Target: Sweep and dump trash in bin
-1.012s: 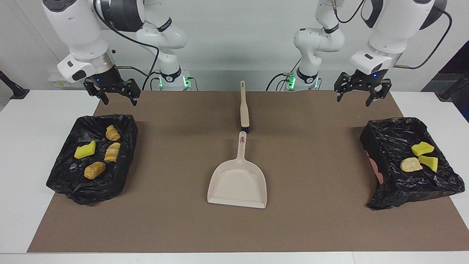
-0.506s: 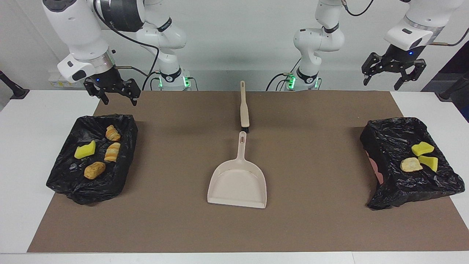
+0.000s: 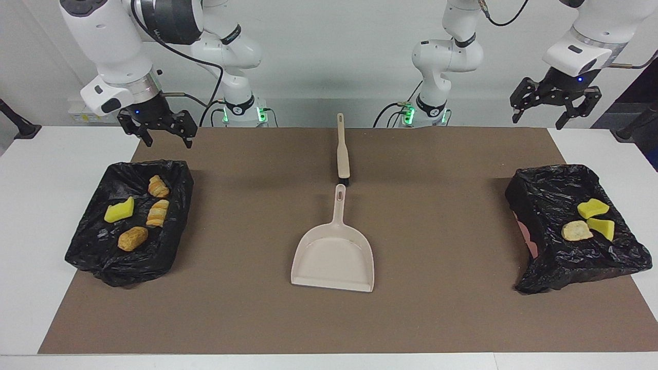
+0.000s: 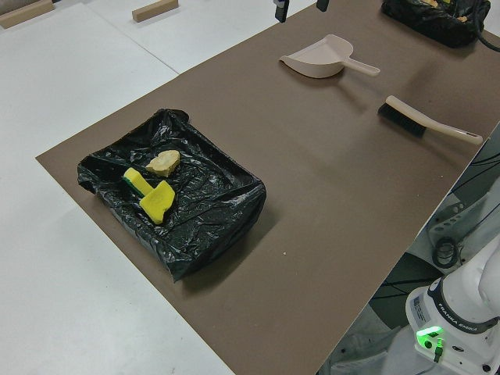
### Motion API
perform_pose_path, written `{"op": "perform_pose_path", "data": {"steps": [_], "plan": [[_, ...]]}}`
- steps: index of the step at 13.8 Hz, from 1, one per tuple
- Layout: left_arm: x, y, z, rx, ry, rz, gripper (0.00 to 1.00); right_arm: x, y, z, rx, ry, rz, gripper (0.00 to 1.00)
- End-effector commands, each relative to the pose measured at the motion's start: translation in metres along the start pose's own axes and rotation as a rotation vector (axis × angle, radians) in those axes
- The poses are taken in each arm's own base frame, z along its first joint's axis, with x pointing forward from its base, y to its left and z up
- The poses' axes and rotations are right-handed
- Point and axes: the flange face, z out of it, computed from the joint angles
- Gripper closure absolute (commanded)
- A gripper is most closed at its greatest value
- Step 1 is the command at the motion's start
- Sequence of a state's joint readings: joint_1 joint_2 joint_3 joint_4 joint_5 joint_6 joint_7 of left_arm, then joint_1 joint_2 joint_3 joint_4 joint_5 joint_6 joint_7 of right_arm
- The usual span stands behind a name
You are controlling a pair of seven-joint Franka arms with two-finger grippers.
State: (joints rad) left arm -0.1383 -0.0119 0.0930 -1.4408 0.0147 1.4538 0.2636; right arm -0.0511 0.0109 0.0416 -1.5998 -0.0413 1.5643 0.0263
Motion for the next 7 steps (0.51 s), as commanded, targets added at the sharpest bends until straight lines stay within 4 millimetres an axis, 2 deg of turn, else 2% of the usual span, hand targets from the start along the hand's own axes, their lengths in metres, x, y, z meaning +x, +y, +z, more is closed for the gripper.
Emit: {"op": "perform_pose_path", "data": {"steps": [1, 7], "plan": [[-0.0019, 0.0007, -0.0060, -0.013, -0.005, 0.002, 0.00, -0.0027, 0.0014, -0.0014, 0.025, 0.018, 0.018, 0.00], [-0.0025, 0.0042, -0.0071, -0.007, -0.005, 0.011, 0.00, -0.0027, 0.0014, -0.0014, 0.025, 0.018, 0.018, 0.00]]}}
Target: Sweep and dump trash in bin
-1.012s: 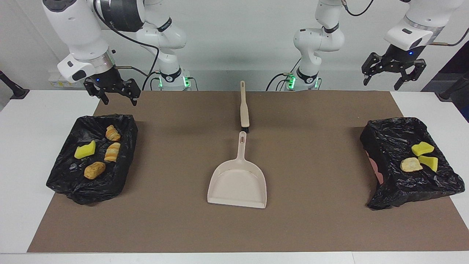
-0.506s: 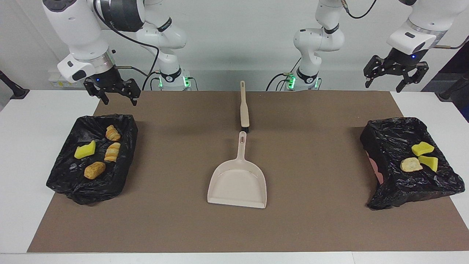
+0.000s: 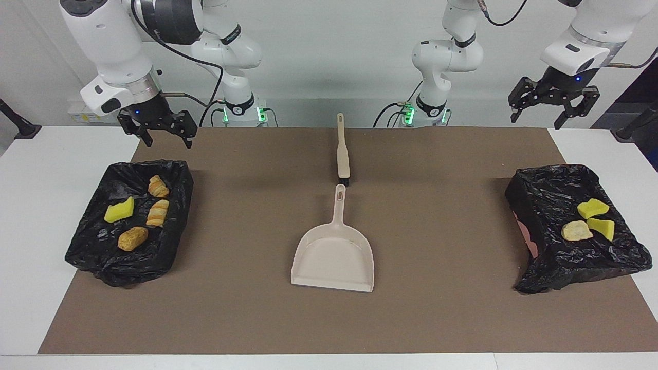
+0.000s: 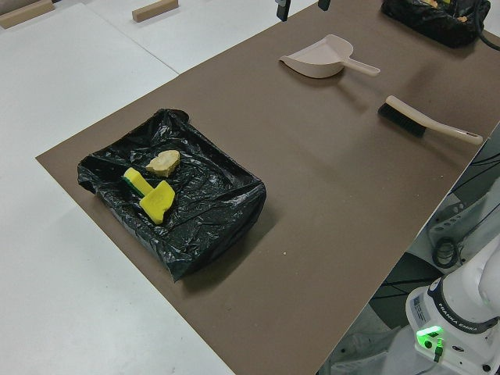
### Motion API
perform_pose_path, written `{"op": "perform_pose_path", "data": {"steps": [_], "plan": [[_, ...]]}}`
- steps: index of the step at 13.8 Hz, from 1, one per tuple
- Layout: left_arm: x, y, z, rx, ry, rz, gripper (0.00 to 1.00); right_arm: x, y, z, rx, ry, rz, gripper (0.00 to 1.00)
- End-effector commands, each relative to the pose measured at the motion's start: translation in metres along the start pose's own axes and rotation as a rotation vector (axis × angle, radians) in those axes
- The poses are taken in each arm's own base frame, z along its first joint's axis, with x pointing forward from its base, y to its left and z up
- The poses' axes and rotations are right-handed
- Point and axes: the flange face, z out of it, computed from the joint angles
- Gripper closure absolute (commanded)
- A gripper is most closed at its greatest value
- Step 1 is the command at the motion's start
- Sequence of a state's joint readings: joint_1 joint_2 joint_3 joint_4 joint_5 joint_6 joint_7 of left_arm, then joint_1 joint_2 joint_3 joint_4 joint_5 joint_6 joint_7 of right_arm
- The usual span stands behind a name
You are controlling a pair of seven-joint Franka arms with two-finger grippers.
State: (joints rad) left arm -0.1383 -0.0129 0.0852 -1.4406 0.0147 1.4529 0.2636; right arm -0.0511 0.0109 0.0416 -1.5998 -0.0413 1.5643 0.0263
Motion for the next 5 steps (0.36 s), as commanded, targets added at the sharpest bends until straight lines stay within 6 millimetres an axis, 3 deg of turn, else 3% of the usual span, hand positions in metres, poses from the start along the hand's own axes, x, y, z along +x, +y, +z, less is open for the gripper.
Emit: {"op": "perform_pose_path", "data": {"steps": [1, 5], "plan": [[-0.0036, 0.0002, -0.0067, -0.007, -0.005, 0.003, 0.00, -0.0022, 0.0015, -0.0006, 0.023, 0.016, 0.019, 0.00], [-0.0035, 0.0003, -0.0075, -0.008, -0.002, 0.005, 0.00, -0.0027, 0.0015, -0.0007, 0.023, 0.016, 0.012, 0.00]]}}
